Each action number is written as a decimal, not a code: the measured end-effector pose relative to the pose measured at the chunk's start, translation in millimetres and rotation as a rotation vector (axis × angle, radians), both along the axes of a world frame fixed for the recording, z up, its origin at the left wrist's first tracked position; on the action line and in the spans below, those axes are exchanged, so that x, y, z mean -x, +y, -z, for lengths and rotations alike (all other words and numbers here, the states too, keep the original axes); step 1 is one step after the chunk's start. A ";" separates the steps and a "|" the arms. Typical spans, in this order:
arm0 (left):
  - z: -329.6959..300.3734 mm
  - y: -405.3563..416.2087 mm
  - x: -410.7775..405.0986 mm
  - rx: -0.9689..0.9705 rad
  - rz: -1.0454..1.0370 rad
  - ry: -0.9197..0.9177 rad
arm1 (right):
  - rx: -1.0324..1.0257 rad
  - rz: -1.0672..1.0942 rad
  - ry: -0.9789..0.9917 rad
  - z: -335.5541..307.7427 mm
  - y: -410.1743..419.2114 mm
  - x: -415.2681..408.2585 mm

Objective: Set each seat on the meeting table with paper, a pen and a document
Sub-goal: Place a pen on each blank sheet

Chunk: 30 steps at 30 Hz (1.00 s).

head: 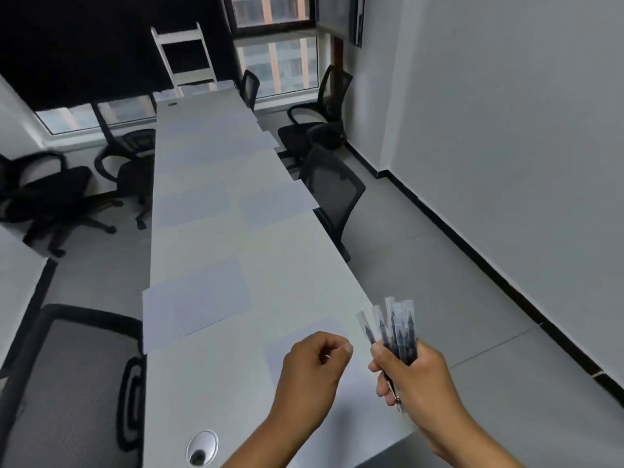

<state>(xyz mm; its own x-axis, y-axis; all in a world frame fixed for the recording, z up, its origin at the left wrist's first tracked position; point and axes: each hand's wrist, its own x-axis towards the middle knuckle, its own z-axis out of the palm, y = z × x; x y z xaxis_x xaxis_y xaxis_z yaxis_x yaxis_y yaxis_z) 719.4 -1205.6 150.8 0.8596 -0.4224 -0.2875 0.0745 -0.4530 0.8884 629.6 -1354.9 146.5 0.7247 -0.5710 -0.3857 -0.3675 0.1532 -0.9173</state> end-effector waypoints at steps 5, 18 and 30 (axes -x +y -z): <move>25.0 -0.8 -17.8 0.046 -0.090 0.172 | -0.014 -0.094 0.096 29.2 -0.1 -19.8; 69.8 -9.7 -23.5 -0.021 -0.279 0.353 | -0.135 -0.253 0.213 85.5 -2.0 -43.5; 149.8 -12.8 -38.2 -0.227 -0.314 0.363 | -0.013 -0.213 0.362 127.4 -40.7 -27.6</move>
